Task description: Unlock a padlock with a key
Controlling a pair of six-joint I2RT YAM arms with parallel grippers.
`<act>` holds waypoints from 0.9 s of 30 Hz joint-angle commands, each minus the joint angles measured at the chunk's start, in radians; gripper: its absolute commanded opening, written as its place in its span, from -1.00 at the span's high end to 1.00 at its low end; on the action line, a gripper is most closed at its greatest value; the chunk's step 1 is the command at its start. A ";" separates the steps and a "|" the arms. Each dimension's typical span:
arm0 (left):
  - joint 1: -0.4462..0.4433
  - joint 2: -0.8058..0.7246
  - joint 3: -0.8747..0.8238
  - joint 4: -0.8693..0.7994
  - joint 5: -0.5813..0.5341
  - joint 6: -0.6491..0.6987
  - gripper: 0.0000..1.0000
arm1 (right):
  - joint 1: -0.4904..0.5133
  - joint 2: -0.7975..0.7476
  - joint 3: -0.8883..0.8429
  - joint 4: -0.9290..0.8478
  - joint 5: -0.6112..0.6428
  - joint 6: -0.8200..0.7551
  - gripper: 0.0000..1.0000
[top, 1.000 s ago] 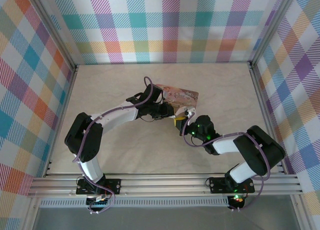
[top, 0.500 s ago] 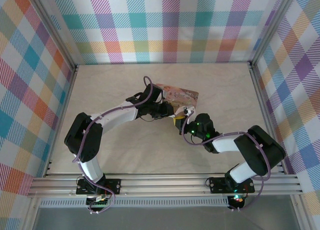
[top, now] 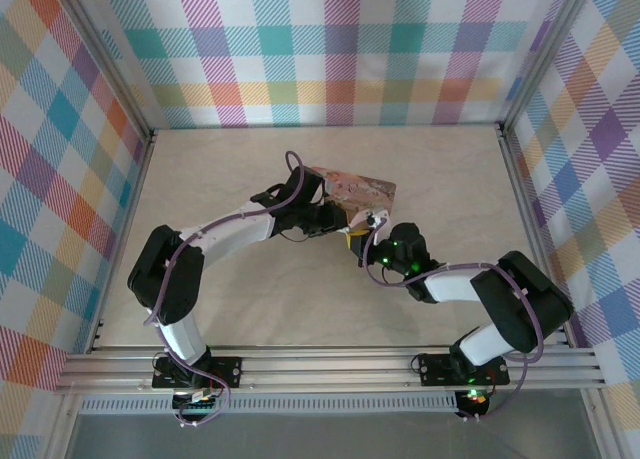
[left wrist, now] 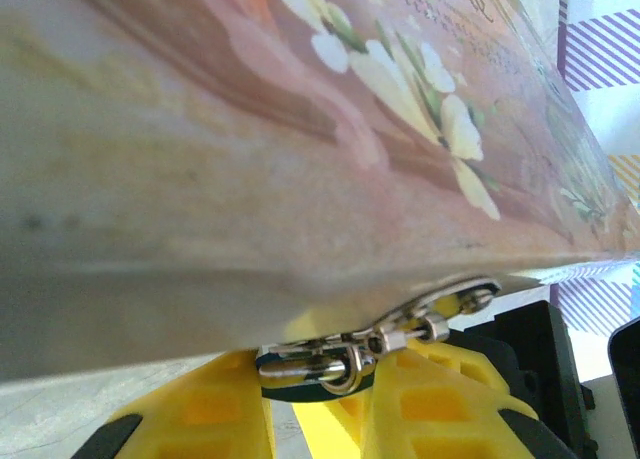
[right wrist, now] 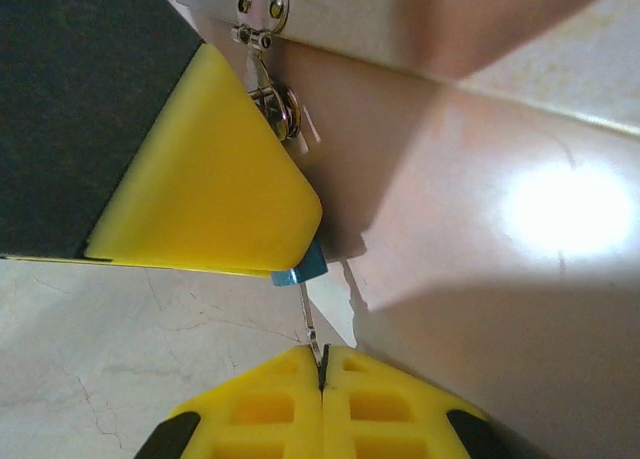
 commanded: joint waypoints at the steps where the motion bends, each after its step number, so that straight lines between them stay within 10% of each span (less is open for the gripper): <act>1: -0.026 -0.037 0.003 -0.006 0.101 0.003 0.66 | -0.013 -0.018 0.075 0.109 0.018 -0.057 0.96; 27: -0.026 -0.025 -0.004 0.006 0.096 -0.012 0.68 | -0.050 0.005 0.123 0.133 -0.078 -0.039 0.98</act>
